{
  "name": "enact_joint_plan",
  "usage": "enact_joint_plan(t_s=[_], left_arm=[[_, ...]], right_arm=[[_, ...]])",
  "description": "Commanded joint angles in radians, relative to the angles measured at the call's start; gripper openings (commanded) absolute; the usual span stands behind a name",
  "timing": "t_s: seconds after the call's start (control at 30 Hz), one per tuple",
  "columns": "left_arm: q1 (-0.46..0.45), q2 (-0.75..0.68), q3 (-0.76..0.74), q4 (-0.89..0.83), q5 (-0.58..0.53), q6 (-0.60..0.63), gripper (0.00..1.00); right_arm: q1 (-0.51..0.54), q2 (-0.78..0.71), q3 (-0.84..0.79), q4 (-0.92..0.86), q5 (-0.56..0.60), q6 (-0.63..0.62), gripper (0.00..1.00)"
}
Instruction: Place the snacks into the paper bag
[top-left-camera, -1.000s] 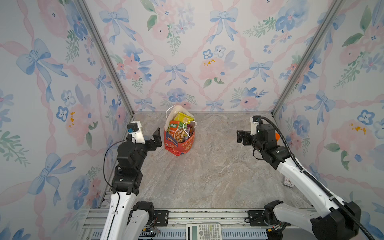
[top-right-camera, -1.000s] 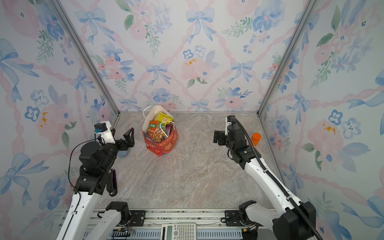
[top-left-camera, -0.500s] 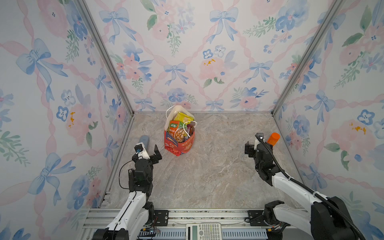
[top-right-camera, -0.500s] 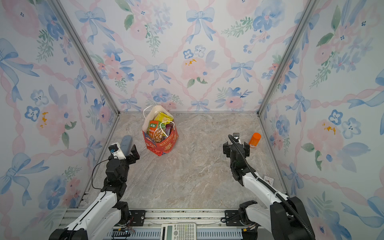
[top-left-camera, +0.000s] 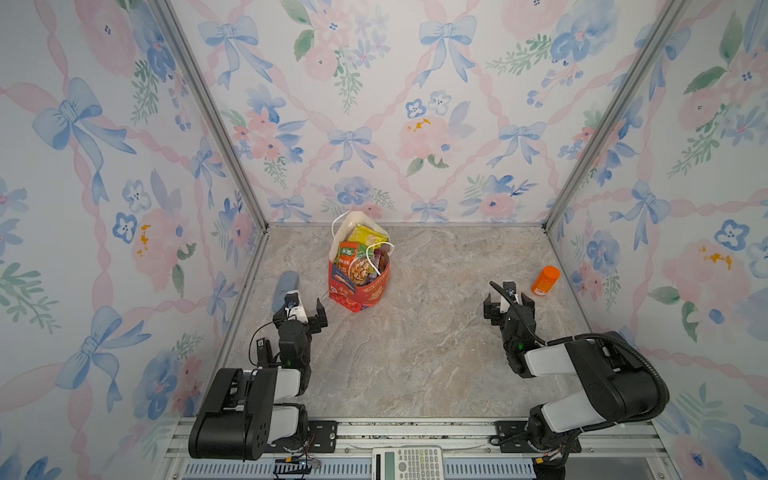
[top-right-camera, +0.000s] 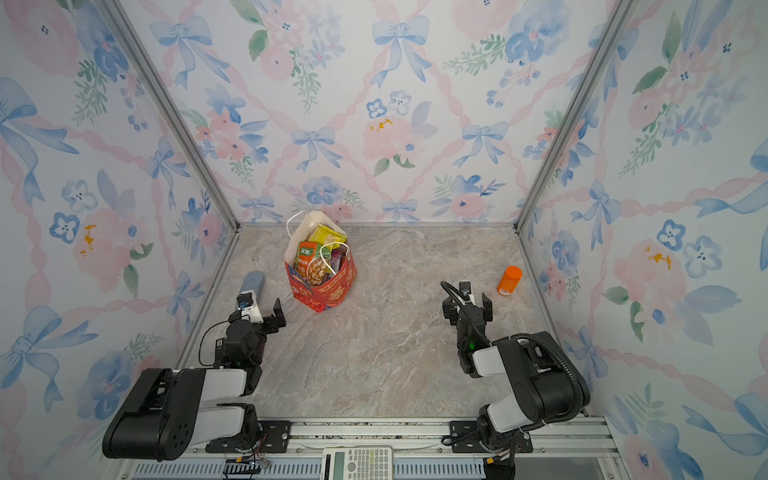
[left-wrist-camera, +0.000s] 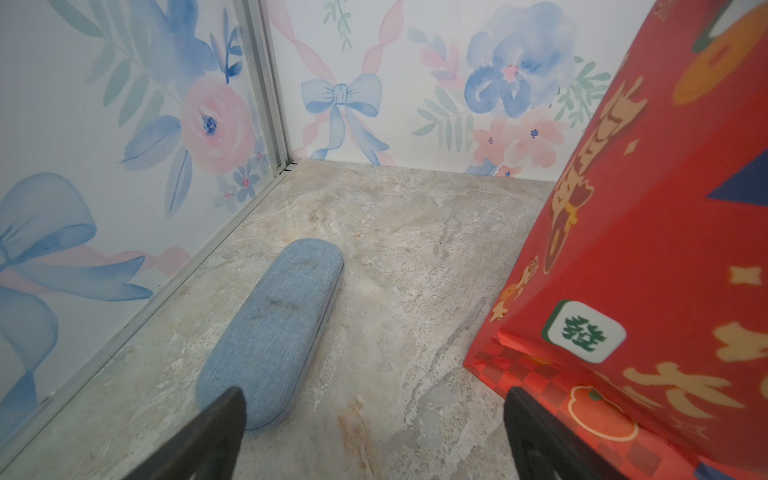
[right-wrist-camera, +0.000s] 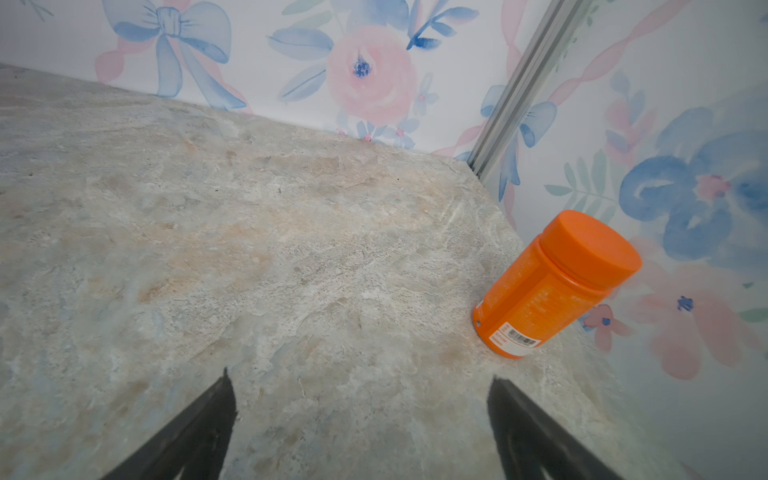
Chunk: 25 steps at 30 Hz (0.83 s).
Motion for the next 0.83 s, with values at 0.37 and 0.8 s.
enact_joint_plan(t_s=[0.37,0.8], left_arm=[[0.009,0.179,0.098,0.092,-0.003,0.018,0.98],[-0.008,0.185,0.122,0.052,-0.047,0.020,0.98]], right_arm=[[-0.039,0.087,-0.019,0.216,-0.020,0.039,0.97],[-0.049,0.078,-0.013,0.187,-0.082,0.037,0.96]])
